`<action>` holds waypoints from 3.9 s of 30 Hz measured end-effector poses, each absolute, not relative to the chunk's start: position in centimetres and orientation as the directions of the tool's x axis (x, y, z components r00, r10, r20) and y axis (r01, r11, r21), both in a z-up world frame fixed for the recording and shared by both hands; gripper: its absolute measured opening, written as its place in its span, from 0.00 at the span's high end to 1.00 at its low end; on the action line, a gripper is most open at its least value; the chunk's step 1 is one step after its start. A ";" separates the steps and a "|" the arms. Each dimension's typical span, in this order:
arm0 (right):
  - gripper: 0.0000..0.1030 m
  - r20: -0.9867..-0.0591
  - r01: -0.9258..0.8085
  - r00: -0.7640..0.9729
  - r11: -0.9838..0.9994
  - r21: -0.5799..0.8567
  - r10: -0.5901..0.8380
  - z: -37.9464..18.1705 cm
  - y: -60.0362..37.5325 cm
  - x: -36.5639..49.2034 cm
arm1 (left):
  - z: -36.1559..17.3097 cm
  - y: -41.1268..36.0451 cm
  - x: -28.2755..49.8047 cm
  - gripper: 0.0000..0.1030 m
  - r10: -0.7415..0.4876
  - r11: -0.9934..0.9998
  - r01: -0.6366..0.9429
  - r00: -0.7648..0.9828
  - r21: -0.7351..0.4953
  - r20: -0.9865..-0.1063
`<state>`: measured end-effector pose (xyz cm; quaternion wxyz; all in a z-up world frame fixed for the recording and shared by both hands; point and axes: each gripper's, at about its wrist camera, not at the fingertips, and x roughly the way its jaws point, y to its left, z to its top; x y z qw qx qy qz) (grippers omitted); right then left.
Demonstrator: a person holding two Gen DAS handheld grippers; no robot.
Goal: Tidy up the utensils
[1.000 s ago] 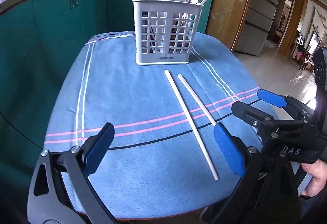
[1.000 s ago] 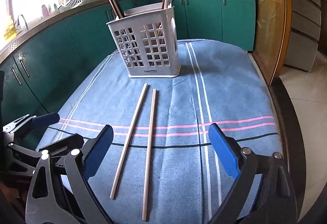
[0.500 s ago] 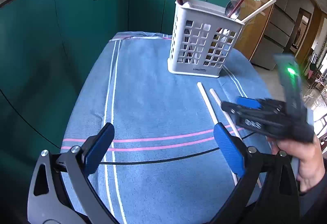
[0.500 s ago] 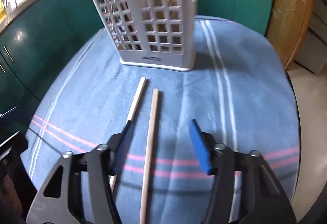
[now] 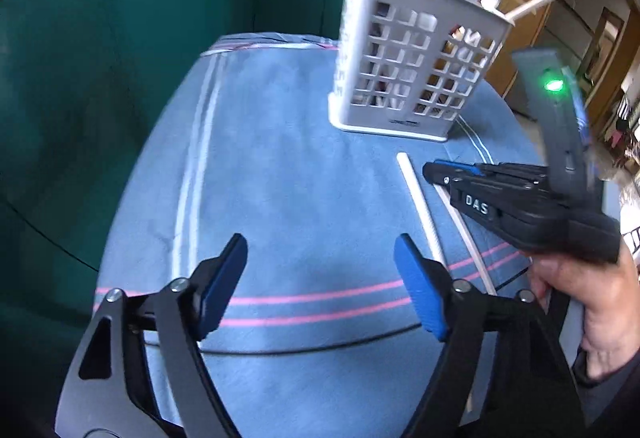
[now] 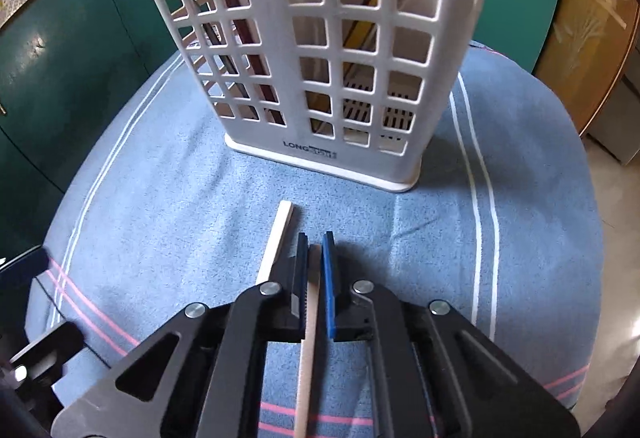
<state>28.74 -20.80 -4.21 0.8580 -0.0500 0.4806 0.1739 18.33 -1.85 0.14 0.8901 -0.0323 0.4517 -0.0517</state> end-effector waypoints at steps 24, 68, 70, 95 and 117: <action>0.93 -0.759 -0.308 0.525 0.917 0.253 0.385 0.2 -29.3 26.7 | 0.0 -7.5 27.8 0.94 -0.252 0.968 0.120 0.442 -0.222 -0.861; 0.94 -0.373 -0.385 0.843 0.919 0.088 0.389 28.8 -25.4 17.4 | 30.7 0.6 17.7 0.94 -0.292 0.955 0.254 0.891 -0.150 -0.347; 0.94 -0.354 -0.375 0.854 0.923 0.091 0.382 29.9 -25.4 18.5 | 31.6 0.5 19.5 0.94 -0.289 0.955 0.245 0.896 -0.167 -0.336; 0.93 -0.365 -0.285 0.878 0.951 0.124 0.310 24.8 -24.2 31.4 | 19.5 -2.5 33.0 0.94 -0.258 0.965 0.205 0.861 -0.165 -0.438; 0.03 -0.344 -0.213 0.910 0.972 0.095 0.233 17.3 -28.7 12.1 | 14.3 3.1 10.3 0.04 -0.196 0.978 0.142 0.885 -0.155 -0.423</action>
